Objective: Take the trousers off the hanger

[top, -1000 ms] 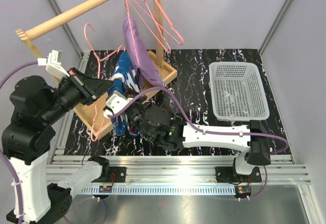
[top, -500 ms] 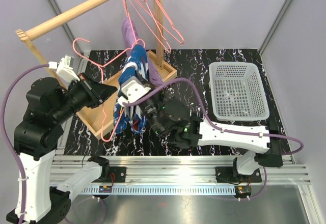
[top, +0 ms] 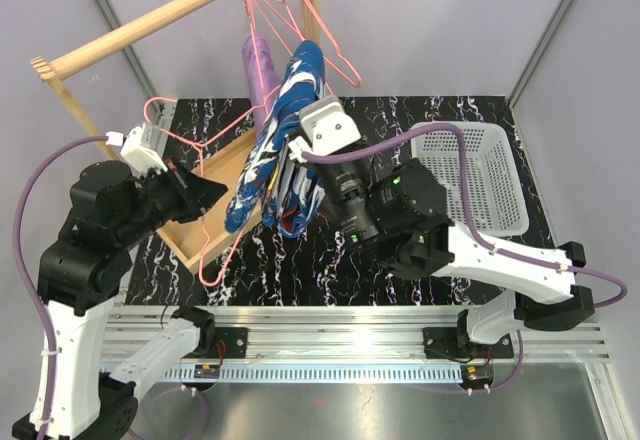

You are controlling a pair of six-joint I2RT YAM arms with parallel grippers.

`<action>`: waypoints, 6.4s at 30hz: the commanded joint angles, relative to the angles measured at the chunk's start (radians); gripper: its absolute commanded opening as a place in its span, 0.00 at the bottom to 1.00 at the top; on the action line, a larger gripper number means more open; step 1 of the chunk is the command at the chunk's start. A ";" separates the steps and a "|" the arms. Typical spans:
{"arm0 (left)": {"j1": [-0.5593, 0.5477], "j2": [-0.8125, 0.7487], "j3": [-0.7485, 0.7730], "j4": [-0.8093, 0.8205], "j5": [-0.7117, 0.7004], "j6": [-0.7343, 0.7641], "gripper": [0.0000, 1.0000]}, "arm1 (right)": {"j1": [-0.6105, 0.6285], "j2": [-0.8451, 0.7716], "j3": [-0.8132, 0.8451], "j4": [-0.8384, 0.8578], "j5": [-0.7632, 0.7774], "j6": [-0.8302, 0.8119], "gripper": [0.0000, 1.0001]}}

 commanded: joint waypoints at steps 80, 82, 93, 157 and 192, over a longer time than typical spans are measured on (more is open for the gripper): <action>-0.051 -0.307 -0.133 -0.170 -0.360 0.350 0.00 | -1.012 0.096 -0.546 -0.453 0.331 0.179 0.00; -0.051 -0.305 -0.132 -0.174 -0.361 0.350 0.00 | -1.012 0.150 -0.509 -0.454 0.315 0.188 0.00; -0.051 -0.290 -0.112 -0.188 -0.376 0.342 0.00 | -1.047 0.526 -0.279 -0.492 0.295 0.218 0.00; -0.109 0.515 0.582 -0.159 -0.990 0.350 0.00 | -1.118 -0.586 -0.532 -0.979 -1.025 1.130 0.99; -0.051 0.520 0.439 -0.153 -0.910 0.233 0.00 | -1.118 -0.676 -0.514 -1.059 -0.993 1.099 1.00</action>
